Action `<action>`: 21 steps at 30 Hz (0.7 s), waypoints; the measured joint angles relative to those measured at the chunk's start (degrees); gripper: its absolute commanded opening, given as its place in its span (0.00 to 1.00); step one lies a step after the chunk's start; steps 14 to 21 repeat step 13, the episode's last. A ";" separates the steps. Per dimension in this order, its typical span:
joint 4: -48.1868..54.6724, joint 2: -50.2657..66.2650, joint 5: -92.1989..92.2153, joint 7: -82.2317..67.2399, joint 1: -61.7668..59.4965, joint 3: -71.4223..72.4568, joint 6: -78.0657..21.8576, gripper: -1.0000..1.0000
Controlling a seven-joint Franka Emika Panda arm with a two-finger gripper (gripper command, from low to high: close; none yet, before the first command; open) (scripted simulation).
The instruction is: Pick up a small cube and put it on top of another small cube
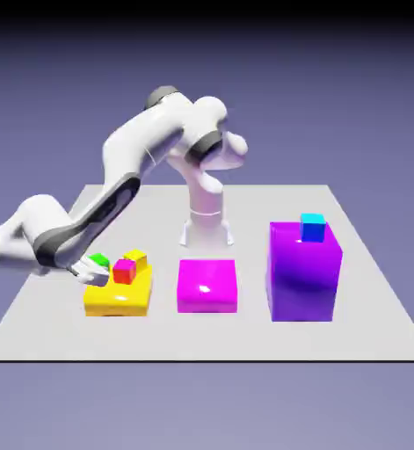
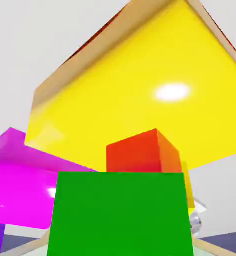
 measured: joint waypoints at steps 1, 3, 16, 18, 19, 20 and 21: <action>-2.08 -1.82 -2.31 -0.97 0.76 0.55 0.96 0.00; -6.23 -5.46 -6.92 -2.90 2.28 1.66 2.89 0.00; -18.58 -8.09 -7.85 -3.62 5.43 2.34 12.63 1.00; -18.58 -8.09 -7.85 -3.62 5.43 2.34 12.63 1.00; -18.58 -8.09 -7.85 -3.62 5.43 2.34 12.63 1.00; -18.58 -8.09 -7.85 -3.62 5.43 2.34 12.63 1.00; -18.58 -8.09 -7.85 -3.62 5.43 2.34 12.63 1.00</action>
